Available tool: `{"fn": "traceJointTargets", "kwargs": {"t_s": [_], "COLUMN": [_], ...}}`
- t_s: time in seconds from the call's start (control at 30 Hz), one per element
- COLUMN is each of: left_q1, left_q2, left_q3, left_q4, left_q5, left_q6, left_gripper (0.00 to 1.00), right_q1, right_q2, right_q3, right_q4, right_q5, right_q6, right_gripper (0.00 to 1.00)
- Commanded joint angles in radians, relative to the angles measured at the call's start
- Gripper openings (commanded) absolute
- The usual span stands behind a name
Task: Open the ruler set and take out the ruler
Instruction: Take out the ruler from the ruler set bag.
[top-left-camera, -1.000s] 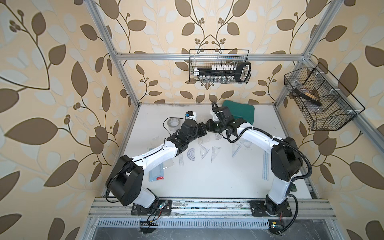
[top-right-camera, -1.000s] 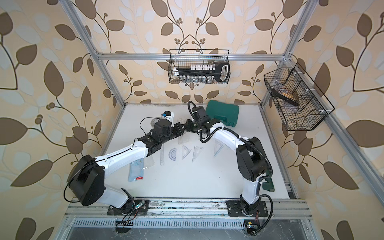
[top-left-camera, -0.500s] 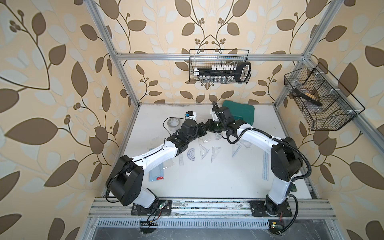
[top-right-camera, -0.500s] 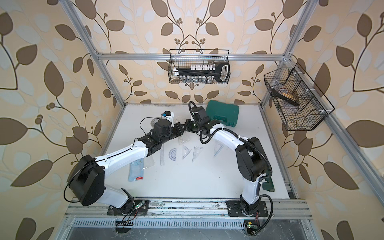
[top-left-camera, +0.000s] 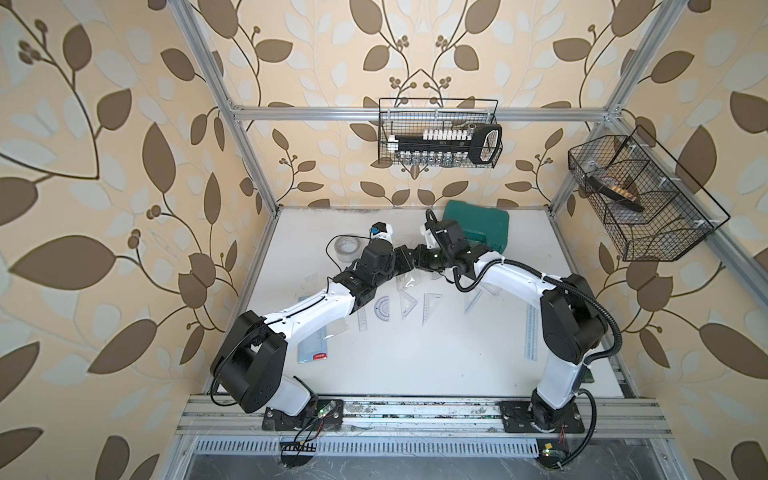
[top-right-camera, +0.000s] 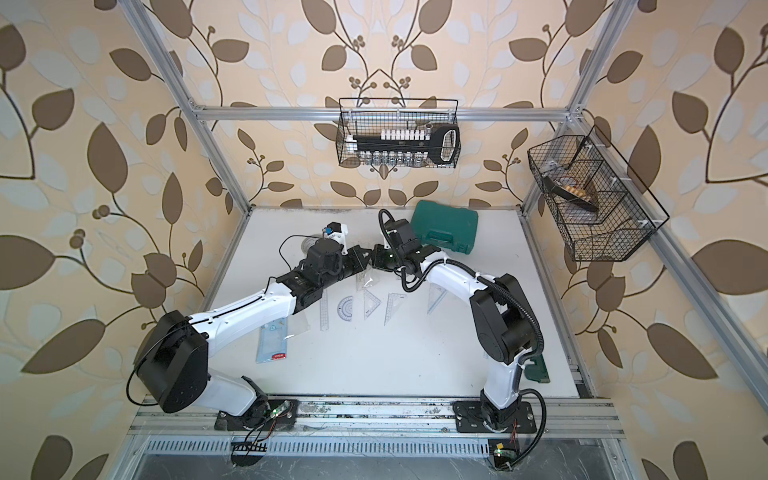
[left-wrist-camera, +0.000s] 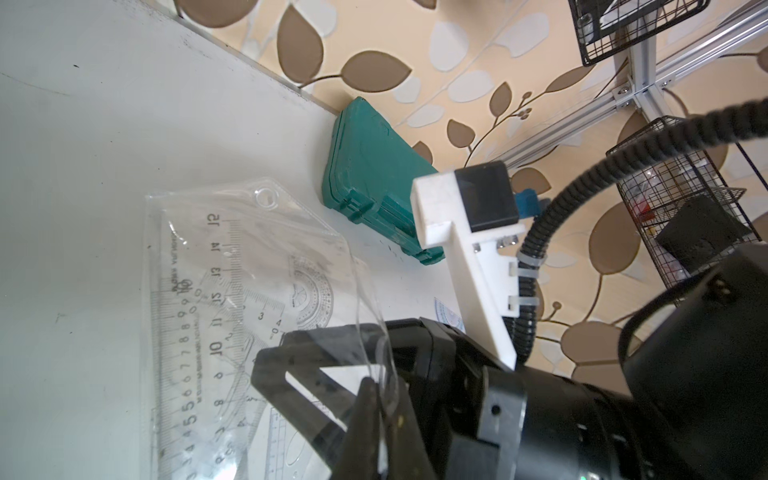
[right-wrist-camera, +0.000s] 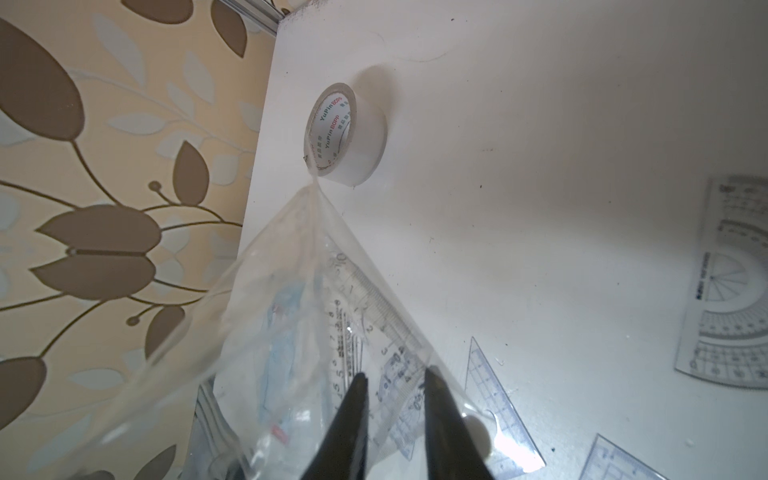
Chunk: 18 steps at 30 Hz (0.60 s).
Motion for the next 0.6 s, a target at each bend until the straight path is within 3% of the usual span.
{"fn": "traceJointTargets", "kwargs": {"t_s": [0.0, 0.2, 0.57], "left_q1": [-0.012, -0.012, -0.012], "left_q2": [-0.048, -0.054, -0.071], "left_q3": [-0.007, -0.015, -0.031], "left_q4": [0.083, 0.091, 0.089], "left_q5": [0.004, 0.016, 0.003], "left_q6": [0.003, 0.0, 0.008], "left_gripper": [0.0, 0.0, 0.0], "right_q1": [0.005, 0.003, 0.003], "right_q2": [-0.025, -0.006, -0.013], "right_q3": [-0.021, 0.004, 0.003], "right_q4": [-0.006, 0.056, 0.148], "right_q5": [-0.007, -0.028, -0.099], "right_q6": [0.007, 0.021, 0.029], "right_gripper": [0.28, 0.33, 0.2]}}
